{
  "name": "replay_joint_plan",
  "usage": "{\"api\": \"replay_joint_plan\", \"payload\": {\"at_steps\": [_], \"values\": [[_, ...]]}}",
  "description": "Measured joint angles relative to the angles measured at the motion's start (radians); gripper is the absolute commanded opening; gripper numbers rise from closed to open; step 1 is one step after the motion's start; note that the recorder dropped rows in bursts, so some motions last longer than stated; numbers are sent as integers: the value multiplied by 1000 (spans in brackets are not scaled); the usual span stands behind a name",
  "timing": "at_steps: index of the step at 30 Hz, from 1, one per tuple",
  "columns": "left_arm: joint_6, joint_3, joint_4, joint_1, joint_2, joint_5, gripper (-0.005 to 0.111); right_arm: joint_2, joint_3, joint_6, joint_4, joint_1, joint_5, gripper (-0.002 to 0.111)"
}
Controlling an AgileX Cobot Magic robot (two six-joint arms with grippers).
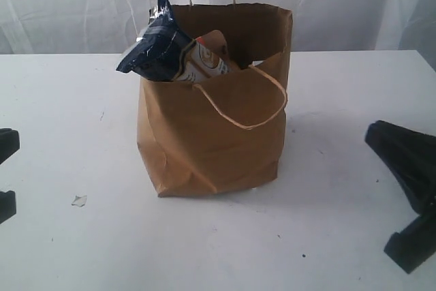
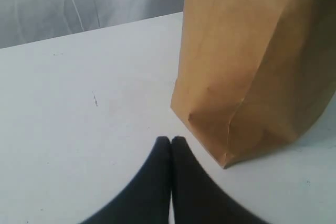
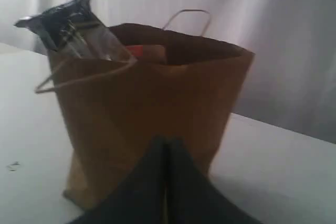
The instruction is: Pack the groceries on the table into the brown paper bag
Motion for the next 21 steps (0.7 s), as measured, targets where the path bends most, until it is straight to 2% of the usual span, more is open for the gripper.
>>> {"api": "replay_joint_plan", "payload": {"at_steps": [6, 12, 18, 21], "values": [[0, 0, 0, 0, 0, 0, 0, -223, 42, 2, 0, 0, 281, 0], [0, 0, 0, 0, 0, 0, 0, -343, 61, 10, 17, 0, 513, 0], [0, 0, 0, 0, 0, 0, 0, -362, 66, 12, 48, 0, 604, 0], [0, 0, 0, 0, 0, 0, 0, -365, 100, -240, 302, 0, 603, 0]]}}
